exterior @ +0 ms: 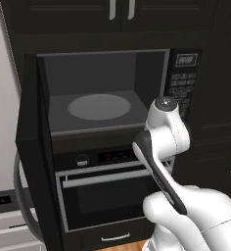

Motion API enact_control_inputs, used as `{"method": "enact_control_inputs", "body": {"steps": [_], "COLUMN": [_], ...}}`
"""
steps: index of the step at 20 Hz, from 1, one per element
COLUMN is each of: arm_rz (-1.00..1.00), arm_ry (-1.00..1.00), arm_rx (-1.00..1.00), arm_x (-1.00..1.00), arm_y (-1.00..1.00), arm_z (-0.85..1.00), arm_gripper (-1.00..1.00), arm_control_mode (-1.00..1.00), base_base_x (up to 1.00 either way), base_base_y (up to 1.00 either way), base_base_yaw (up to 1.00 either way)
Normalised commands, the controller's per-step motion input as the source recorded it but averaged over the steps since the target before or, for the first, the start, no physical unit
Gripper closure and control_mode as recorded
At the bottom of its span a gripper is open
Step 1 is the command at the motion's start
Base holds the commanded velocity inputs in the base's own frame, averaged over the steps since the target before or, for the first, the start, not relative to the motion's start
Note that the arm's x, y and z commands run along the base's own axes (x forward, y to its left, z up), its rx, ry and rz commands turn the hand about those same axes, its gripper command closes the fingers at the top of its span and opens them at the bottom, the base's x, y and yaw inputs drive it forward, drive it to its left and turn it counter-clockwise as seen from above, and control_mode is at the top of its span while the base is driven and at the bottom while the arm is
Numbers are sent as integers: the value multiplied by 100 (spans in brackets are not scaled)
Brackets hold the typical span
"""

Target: Place the microwavable item in the microwave. Then, close the microwave door and press the start button.

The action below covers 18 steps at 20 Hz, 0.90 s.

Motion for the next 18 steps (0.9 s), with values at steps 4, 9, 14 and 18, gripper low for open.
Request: {"method": "enact_control_inputs", "body": {"steps": [4,9,14,18], "arm_rz": [0,0,15,16], "arm_ry": [0,0,-22,-21], "arm_rx": [0,0,-3,-4], "arm_x": [0,2,47,73], "arm_y": [0,0,11,31], "arm_z": [0,0,33,41], "arm_gripper": [100,100,100,100], "arm_control_mode": [100,-100,-100,-100], "base_base_x": [3,0,0,0], "base_base_y": [0,0,0,0], "base_base_yaw": [0,0,0,0]}}
